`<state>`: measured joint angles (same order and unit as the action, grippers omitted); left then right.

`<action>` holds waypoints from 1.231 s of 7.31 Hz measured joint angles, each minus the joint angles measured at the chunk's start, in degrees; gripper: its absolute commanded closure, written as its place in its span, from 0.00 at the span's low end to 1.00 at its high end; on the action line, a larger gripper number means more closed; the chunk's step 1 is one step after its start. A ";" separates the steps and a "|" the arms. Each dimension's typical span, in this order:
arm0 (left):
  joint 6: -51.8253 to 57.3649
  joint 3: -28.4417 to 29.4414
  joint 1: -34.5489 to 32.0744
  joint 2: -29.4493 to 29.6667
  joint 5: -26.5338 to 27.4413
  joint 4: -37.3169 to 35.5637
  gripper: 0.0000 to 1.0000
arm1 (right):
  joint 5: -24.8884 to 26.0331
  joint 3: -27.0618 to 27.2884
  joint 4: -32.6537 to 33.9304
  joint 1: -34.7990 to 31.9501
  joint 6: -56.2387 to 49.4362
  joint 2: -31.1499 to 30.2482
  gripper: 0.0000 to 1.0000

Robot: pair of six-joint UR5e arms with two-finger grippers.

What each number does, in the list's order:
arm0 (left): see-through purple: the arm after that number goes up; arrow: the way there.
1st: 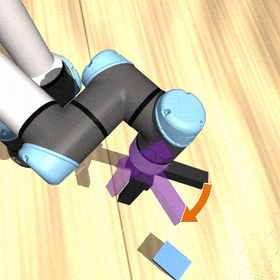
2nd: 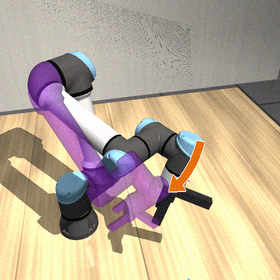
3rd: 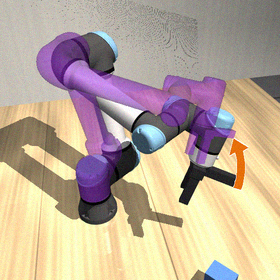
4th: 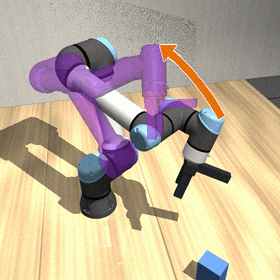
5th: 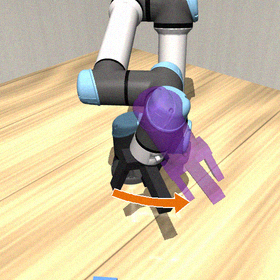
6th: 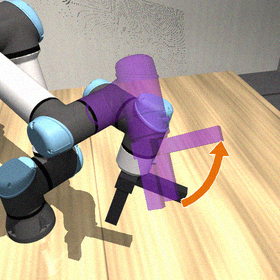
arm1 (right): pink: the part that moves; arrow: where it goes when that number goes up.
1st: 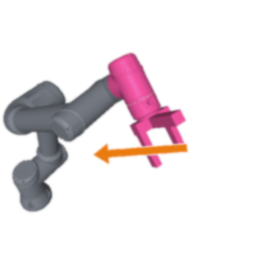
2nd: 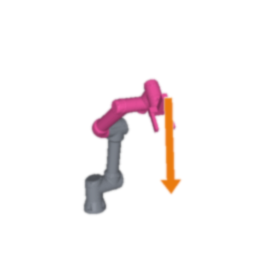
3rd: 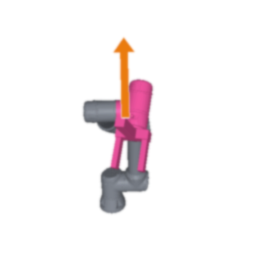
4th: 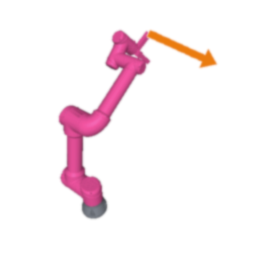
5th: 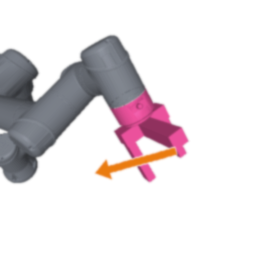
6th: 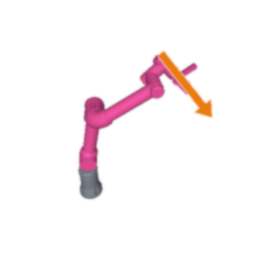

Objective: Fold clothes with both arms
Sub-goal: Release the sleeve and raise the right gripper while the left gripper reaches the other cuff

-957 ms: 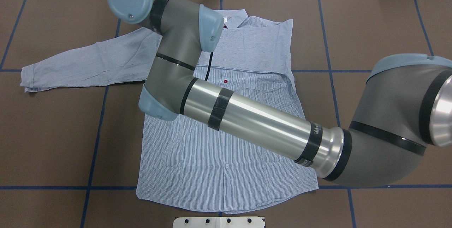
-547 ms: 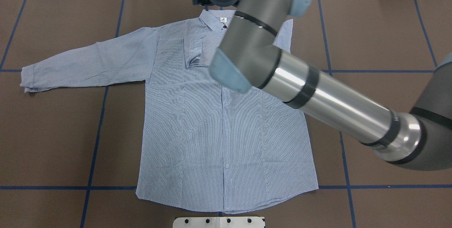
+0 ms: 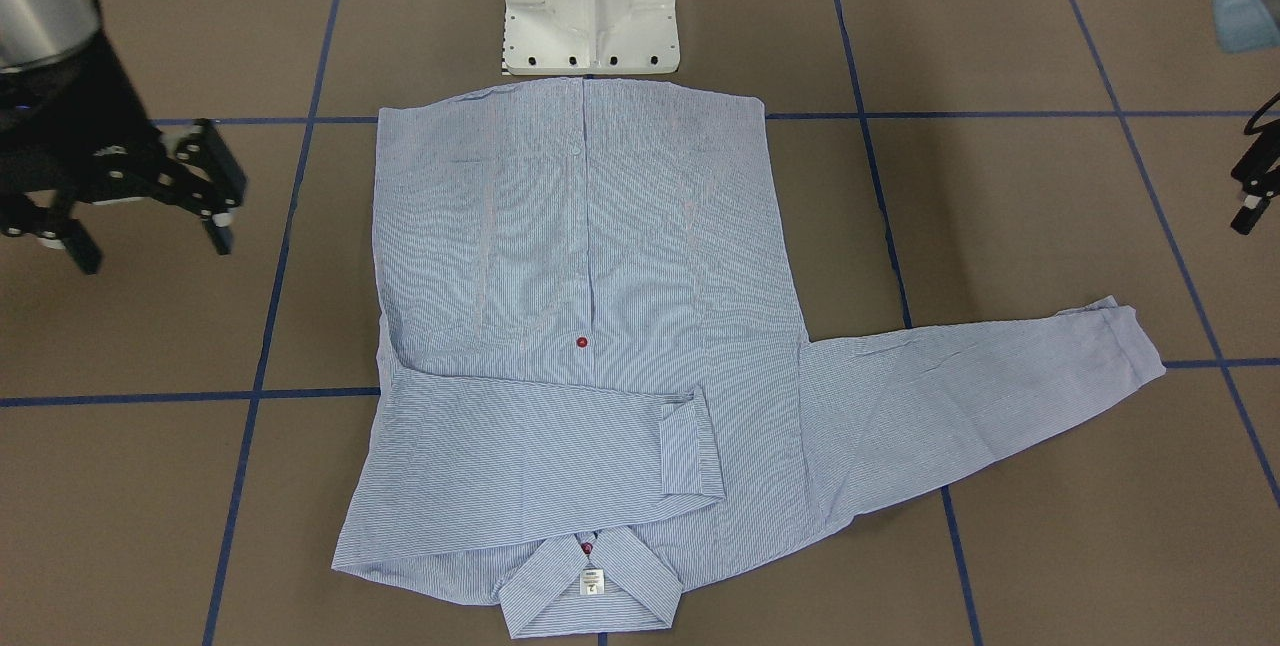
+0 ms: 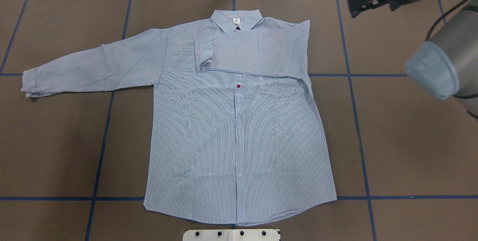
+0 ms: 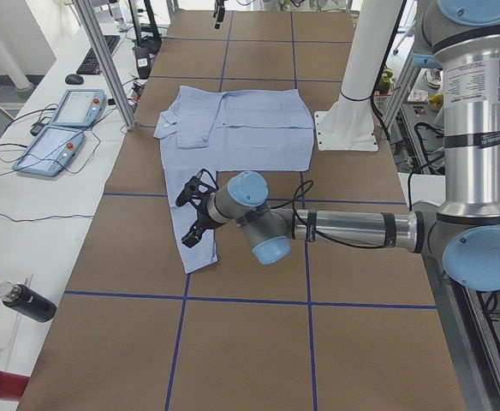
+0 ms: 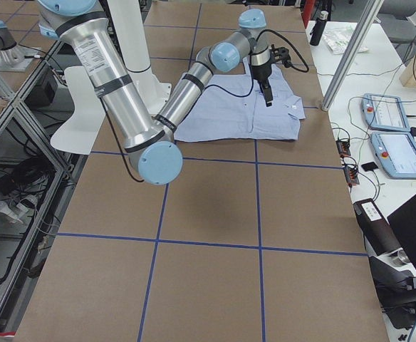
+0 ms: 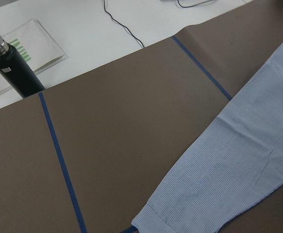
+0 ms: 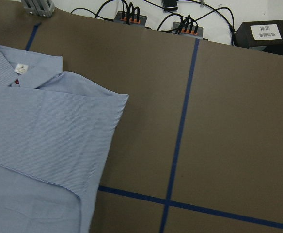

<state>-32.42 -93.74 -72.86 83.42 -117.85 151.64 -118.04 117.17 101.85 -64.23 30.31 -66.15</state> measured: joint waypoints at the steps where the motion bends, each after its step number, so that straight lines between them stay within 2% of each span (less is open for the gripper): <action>1: -4.70 2.83 3.83 0.32 4.51 3.50 0.01 | -4.70 1.36 -2.71 -5.38 -6.98 -6.91 0.00; 2: -7.15 6.02 5.92 0.81 6.44 6.43 0.06 | -9.08 1.95 -6.98 -10.51 -12.03 -13.76 0.00; 4: -10.65 13.04 8.58 2.94 8.13 11.53 0.07 | -13.54 2.47 -13.23 -17.65 -15.45 -22.88 0.00; 6: -13.48 20.54 11.92 5.23 10.08 18.52 0.08 | -14.24 2.60 -15.08 -19.39 -15.96 -25.42 0.00; 9: -18.85 24.02 16.08 5.49 11.35 24.07 0.21 | -14.32 2.95 -15.59 -19.63 -16.04 -26.28 0.00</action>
<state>-51.26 -69.71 -56.78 88.91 -106.49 175.71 -132.36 120.12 86.26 -83.86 14.27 -92.43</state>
